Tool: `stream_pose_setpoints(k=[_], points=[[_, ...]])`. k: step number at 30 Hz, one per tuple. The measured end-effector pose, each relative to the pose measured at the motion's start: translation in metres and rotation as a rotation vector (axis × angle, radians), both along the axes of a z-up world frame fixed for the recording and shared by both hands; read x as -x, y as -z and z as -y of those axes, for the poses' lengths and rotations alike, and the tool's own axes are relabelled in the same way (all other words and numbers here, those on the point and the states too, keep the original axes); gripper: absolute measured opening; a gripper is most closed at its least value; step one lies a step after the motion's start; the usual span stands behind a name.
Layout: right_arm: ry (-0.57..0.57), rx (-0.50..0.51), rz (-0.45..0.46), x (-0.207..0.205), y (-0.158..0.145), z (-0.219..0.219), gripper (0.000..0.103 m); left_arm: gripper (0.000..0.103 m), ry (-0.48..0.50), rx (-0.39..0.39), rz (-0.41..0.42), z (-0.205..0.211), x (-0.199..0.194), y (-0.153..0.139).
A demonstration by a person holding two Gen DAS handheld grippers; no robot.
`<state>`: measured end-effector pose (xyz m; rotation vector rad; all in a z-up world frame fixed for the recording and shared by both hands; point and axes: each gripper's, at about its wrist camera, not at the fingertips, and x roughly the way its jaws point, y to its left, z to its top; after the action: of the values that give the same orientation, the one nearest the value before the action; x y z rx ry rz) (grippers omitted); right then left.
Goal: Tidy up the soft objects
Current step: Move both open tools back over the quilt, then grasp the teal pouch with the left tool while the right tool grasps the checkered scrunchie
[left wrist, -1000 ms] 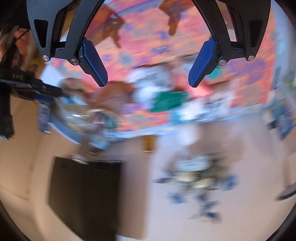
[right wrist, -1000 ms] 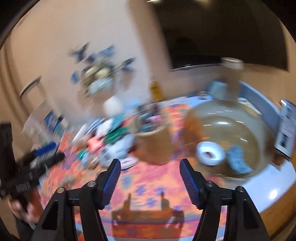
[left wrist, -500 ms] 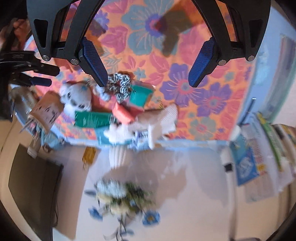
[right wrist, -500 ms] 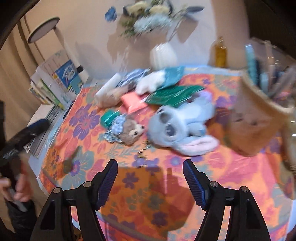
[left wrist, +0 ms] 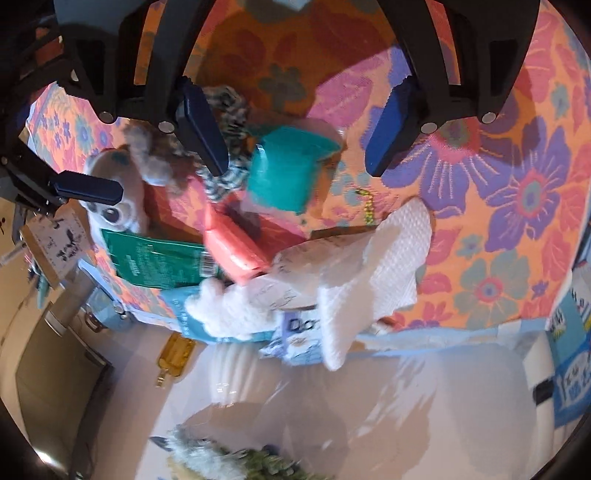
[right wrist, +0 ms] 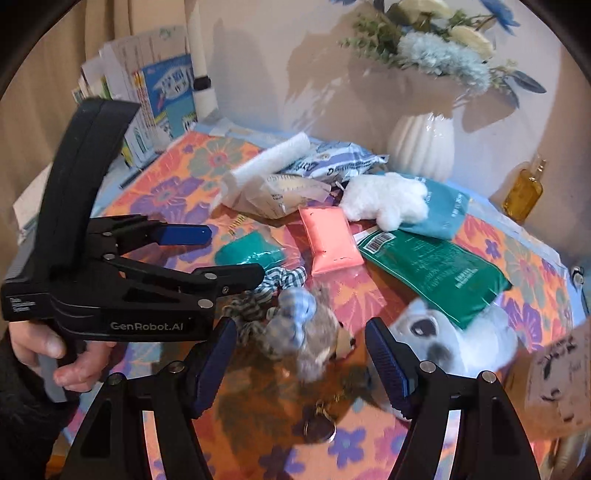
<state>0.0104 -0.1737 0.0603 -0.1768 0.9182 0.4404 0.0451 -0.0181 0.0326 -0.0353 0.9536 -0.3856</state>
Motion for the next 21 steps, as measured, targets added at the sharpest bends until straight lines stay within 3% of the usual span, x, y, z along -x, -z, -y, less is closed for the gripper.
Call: stream_pose_setpoints(k=[2, 3, 5, 7, 9, 10, 21], points=[[0.007, -0.009, -0.018, -0.007, 0.008, 0.0, 0.065, 0.074, -0.001, 0.014, -0.007, -0.001, -0.001, 0.005], [0.007, -0.018, -0.037, -0.012, 0.013, 0.001, 0.057, 0.074, -0.002, 0.012, 0.002, -0.001, -0.001, 0.005], [0.011, -0.015, -0.056, -0.017, 0.021, -0.001, 0.054, 0.073, 0.001, -0.006, 0.011, 0.003, 0.0, 0.005], [0.022, 0.01, -0.035, -0.018, 0.023, -0.002, 0.047, 0.051, 0.016, -0.014, 0.013, 0.008, -0.003, 0.006], [0.029, 0.019, -0.019, -0.016, 0.022, -0.002, 0.039, 0.047, 0.025, -0.02, 0.017, 0.012, -0.004, 0.006], [0.03, 0.018, -0.013, -0.015, 0.02, -0.001, 0.037, 0.035, 0.03, -0.023, 0.03, 0.014, -0.003, 0.005], [0.087, -0.095, 0.052, 0.03, -0.019, 0.027, 0.035, 0.035, 0.031, 0.01, 0.127, 0.013, 0.047, -0.038]])
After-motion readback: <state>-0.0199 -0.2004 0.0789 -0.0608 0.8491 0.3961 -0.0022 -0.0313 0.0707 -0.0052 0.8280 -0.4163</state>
